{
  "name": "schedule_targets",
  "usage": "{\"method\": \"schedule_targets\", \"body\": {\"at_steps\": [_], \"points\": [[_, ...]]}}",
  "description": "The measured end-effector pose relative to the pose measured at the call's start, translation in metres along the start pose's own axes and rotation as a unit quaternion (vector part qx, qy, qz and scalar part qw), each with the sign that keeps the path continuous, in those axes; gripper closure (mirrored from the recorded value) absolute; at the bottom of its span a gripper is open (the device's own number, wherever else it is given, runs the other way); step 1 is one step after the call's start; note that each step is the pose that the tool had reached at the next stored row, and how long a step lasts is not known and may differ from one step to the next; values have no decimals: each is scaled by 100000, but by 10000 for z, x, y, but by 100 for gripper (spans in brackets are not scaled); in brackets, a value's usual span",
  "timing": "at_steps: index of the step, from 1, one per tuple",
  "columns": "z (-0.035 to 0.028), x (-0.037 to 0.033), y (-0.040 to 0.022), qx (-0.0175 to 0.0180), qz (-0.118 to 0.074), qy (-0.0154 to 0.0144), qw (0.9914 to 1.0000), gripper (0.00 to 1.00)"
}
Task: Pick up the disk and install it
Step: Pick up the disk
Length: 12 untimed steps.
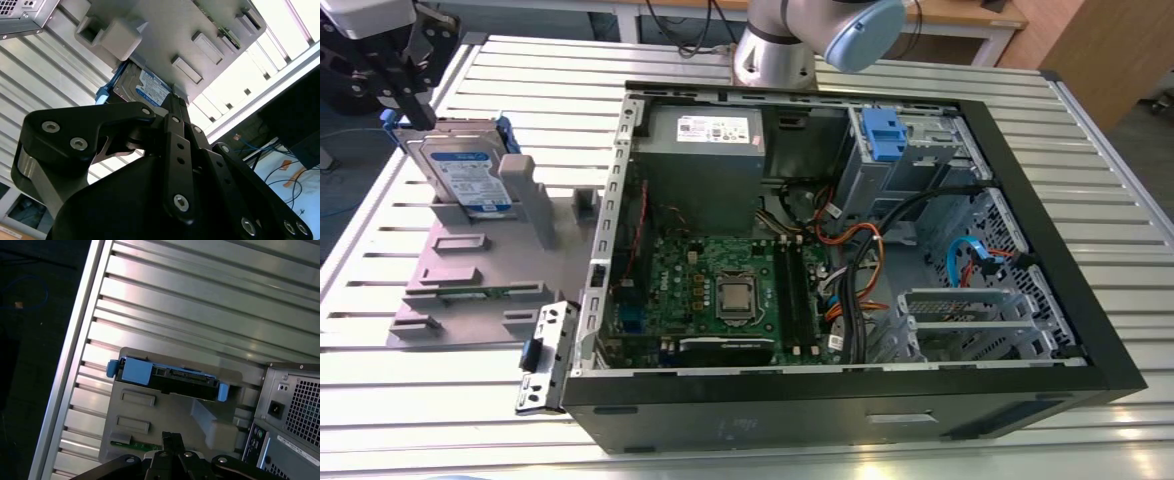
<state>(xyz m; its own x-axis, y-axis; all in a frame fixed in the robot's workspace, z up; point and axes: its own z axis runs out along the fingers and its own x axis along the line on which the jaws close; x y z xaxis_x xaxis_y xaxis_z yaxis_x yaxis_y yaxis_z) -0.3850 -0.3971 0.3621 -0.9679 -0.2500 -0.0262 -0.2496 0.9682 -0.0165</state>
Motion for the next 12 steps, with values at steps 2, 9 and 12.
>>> {"method": "schedule_targets", "body": {"at_steps": [2,9,12], "points": [[0,0,0,-1,-104,-2,100000,89],[0,0,0,-11,-473,-8,99999,89],[0,0,0,-15,-634,-10,99998,89]]}}
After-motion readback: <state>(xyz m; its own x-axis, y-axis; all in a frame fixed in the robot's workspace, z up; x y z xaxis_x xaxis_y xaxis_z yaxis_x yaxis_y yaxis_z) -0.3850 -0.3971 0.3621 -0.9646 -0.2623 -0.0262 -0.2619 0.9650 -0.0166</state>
